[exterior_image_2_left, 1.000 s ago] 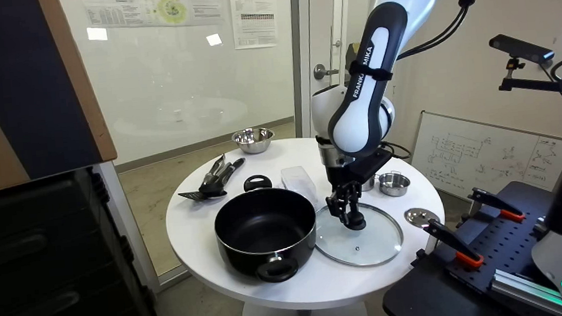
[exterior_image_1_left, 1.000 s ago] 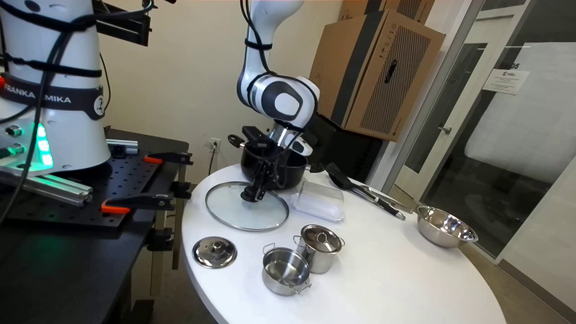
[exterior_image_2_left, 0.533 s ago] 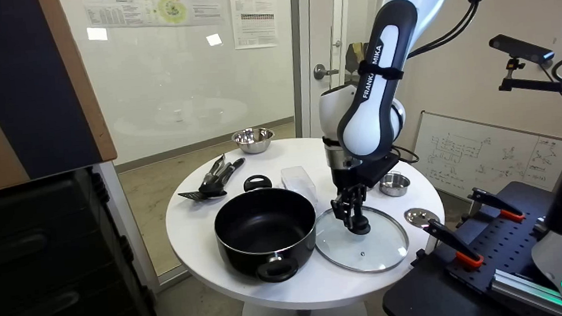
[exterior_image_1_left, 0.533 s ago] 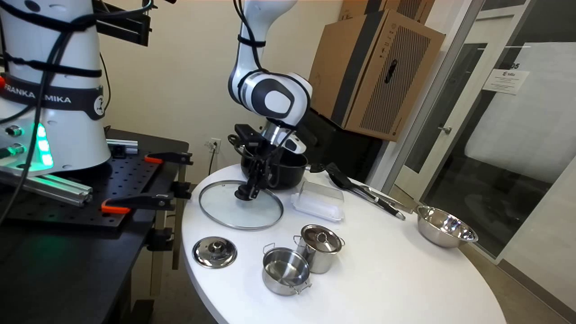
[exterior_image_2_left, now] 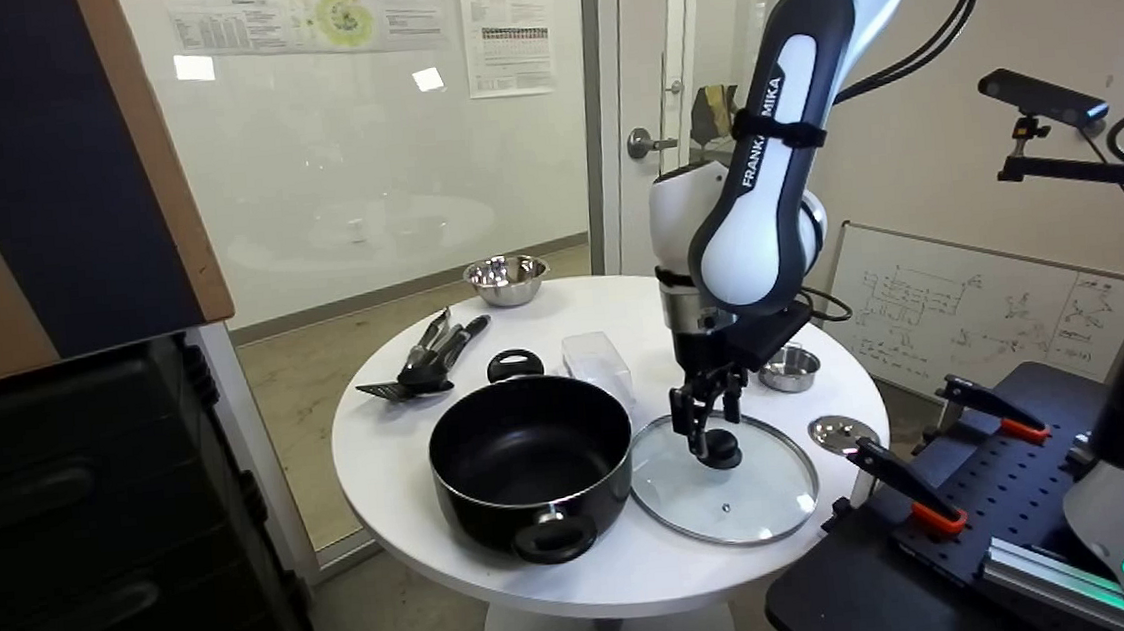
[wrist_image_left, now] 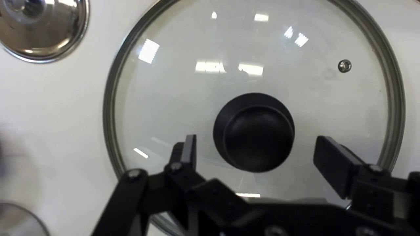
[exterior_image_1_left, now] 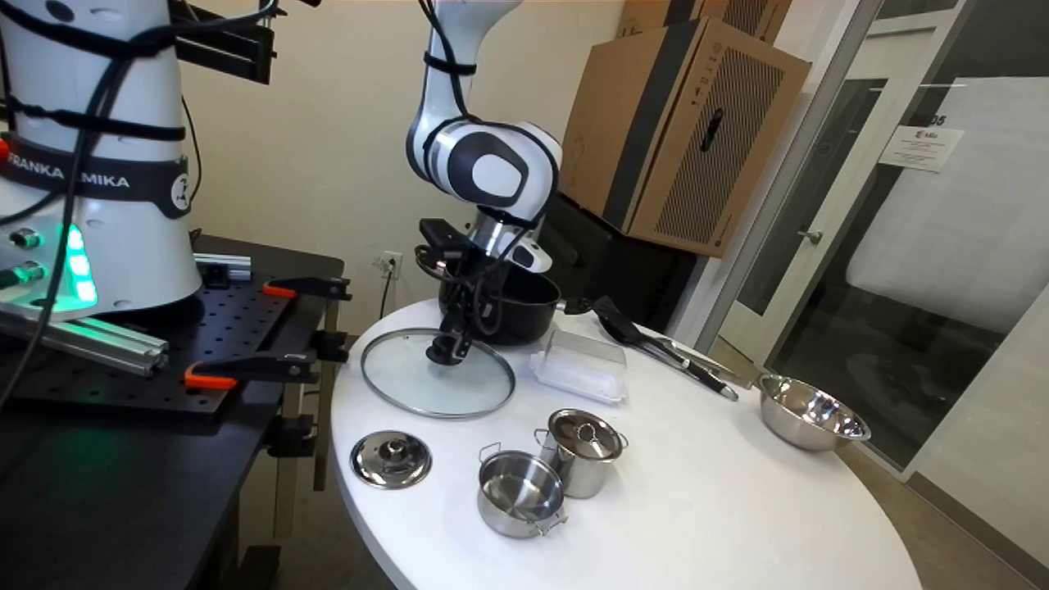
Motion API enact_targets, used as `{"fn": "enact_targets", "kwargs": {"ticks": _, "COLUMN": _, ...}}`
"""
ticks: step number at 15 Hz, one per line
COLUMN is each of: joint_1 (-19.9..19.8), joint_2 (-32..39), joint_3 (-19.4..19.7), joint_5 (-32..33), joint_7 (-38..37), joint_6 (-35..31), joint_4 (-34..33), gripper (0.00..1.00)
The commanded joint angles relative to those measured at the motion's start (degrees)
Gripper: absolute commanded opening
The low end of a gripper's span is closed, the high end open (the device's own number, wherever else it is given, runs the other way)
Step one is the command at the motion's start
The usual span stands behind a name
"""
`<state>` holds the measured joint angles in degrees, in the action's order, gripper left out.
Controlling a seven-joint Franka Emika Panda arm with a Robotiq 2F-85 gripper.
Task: Take the clear lid and put it on the left black pot
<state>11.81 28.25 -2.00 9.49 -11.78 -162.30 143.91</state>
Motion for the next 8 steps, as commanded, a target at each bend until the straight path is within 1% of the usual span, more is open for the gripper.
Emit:
{"fn": "enact_targets", "kwargs": {"ticks": 1, "joint_1": 1.5, "joint_2": -1.7, "joint_3": 0.9, "joint_5": -0.5, "joint_7": 0.8, "joint_6": -1.8, "joint_4": 2.8, "gripper": 1.0}}
{"fn": "enact_targets", "kwargs": {"ticks": 5, "joint_1": 2.2, "joint_2": -0.2, "joint_3": 0.8, "joint_5": -0.6, "joint_7": 0.8, "joint_6": -1.9, "joint_4": 2.0, "gripper": 1.0}}
{"fn": "enact_targets", "kwargs": {"ticks": 6, "joint_1": 2.4, "joint_2": 0.1, "joint_3": 0.9, "joint_5": -0.6, "joint_7": 0.7, "joint_6": -1.8, "joint_4": 1.7, "gripper": 0.89}}
{"fn": "enact_targets", "kwargs": {"ticks": 7, "joint_1": 2.4, "joint_2": 0.3, "joint_3": 0.9, "joint_5": -0.7, "joint_7": 0.7, "joint_6": -1.9, "joint_4": 1.6, "gripper": 0.73}}
{"fn": "enact_targets", "kwargs": {"ticks": 8, "joint_1": 2.6, "joint_2": 0.5, "joint_3": 1.1, "joint_5": -0.6, "joint_7": 0.6, "joint_6": -1.9, "joint_4": 1.3, "gripper": 0.67}}
